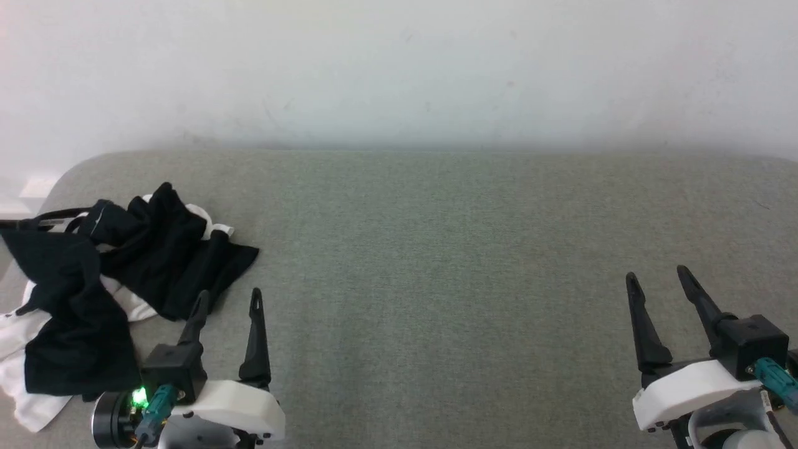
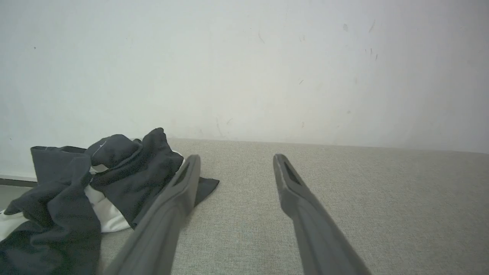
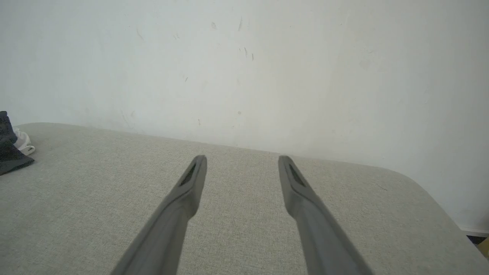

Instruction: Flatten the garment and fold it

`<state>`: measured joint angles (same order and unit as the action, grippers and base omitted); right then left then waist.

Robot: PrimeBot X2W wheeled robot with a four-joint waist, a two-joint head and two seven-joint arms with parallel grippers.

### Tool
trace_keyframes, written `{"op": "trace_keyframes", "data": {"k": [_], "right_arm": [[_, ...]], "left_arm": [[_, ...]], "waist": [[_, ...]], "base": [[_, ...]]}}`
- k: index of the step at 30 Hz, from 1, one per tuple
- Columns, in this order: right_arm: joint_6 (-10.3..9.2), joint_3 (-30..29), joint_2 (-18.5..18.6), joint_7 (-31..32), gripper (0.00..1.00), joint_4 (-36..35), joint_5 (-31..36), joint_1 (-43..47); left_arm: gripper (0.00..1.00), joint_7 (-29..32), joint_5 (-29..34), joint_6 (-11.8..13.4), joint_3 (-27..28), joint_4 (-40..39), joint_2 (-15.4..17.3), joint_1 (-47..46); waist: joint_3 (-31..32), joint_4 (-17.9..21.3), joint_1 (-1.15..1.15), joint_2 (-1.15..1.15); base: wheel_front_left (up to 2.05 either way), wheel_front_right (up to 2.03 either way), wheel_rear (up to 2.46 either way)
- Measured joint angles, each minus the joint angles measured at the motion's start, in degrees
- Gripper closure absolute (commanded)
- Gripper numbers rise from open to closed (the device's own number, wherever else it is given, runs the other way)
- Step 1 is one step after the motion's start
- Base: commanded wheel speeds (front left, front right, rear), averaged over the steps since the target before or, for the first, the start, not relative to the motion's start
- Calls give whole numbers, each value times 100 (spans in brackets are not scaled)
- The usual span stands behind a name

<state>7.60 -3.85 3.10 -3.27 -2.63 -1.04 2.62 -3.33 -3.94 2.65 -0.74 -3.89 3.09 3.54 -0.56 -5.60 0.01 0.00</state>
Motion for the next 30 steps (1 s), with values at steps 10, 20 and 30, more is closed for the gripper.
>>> {"op": "trace_keyframes", "data": {"k": [10, 20, 30], "right_arm": [[0, 27, -1, -31, 0, -69, -4, 29], [0, 82, -1, -36, 0, -148, -3, 45], [0, 170, -2, -37, 0, -192, -4, 105]], "left_arm": [[0, -75, -124, 93, -42, -86, 0, 113], [0, -175, -283, 200, -81, -170, 0, 224], [0, -276, -382, 253, -123, -269, 3, 281]], "waist": [[-5, -370, 0, 0], [-39, -788, 0, 0], [-70, -1242, 0, 0]], "base": [[0, 0, 0], [0, 0, 0], [0, 0, 0]]}}
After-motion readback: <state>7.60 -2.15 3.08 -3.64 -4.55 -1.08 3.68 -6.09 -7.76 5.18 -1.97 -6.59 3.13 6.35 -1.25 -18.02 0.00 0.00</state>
